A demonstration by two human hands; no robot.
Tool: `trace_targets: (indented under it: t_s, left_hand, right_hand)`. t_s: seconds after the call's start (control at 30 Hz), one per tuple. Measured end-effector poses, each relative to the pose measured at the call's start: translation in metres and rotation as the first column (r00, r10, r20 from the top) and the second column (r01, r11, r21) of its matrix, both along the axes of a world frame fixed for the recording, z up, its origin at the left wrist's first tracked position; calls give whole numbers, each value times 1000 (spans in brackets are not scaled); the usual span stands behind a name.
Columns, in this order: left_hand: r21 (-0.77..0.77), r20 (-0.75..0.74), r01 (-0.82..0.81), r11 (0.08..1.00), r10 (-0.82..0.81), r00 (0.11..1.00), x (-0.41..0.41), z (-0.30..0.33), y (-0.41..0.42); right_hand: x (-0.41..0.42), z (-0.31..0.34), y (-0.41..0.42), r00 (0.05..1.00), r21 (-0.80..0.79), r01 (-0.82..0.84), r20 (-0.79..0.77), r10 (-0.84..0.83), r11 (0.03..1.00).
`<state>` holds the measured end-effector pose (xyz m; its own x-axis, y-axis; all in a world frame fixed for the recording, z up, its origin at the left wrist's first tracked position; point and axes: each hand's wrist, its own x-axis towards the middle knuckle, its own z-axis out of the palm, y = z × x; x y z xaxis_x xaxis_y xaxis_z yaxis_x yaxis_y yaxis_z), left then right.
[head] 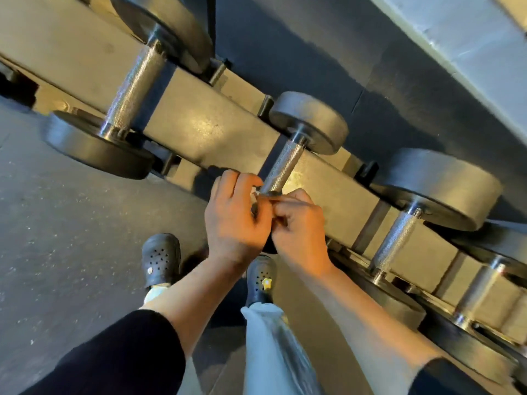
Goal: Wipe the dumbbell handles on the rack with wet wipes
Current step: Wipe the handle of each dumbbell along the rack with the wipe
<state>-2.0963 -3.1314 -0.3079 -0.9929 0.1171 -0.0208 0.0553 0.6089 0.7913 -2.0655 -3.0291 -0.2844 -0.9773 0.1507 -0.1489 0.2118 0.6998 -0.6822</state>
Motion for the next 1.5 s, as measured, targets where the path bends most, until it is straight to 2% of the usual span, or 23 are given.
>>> trace_targets:
  t_s: [0.07, 0.13, 0.2, 0.27, 0.37, 0.5, 0.63, 0.73, 0.83, 0.97, 1.13, 1.4, 1.5]
  left_hand:
    - [50, 31, 32, 998, -33, 999, -3, 0, -6]
    - [94, 54, 66, 993, -72, 996, -7, 0, -18]
    - [64, 81, 89, 994, -94, 992, -13, -1, -33]
    - [24, 120, 135, 991, -137, 983, -19, -2, -44]
    - [26, 160, 242, 970, -243, 957, -22, -4, -51]
    - [52, 149, 293, 955, -298, 943, -22, -6, -52]
    - [86, 140, 304, 949, -313, 939, -21, -10, -55]
    - [94, 130, 312, 945, -322, 938, -22, -10, -57]
    - [91, 107, 334, 938, -342, 933, -23, -10, -57]
    - [78, 48, 375, 924, -379, 924, -31, -5, -64]
    - [-10, -66, 393, 920, -393, 917, -57, 6, -86]
    - [-159, -252, 263, 952, -297, 921, -113, 31, -136]
    - [-205, -180, 196, 959, -234, 955, -131, 27, -156]
  right_hand:
    - [-7, 8, -3, 1000, 12, 24, 17, -24, 1000]
    - [-20, 14, -5, 993, 95, 105, -65, -99, 990]
    - [-36, 18, -8, 973, 193, 184, -177, -150, 964]
    - [-55, 20, -11, 972, 306, 172, -210, -110, 936]
    - [-70, 11, -12, 998, 522, 35, -66, -1, 852]
    - [-54, -2, -17, 998, 523, -60, 47, 42, 850]
    - [-44, 5, -24, 979, 605, -170, 195, 62, 778]
    - [-34, 11, -31, 982, 525, -110, 187, 12, 844]
    - [-27, 20, -39, 969, 362, -5, 231, -84, 932]
    - [-30, 24, -45, 950, 286, 83, 267, -162, 955]
    - [-59, 17, -71, 959, 140, 282, -9, -284, 949]
    - [-134, 9, -110, 972, -39, 227, -59, -229, 973]
    - [-150, 8, -116, 964, -118, 246, -73, -256, 962]
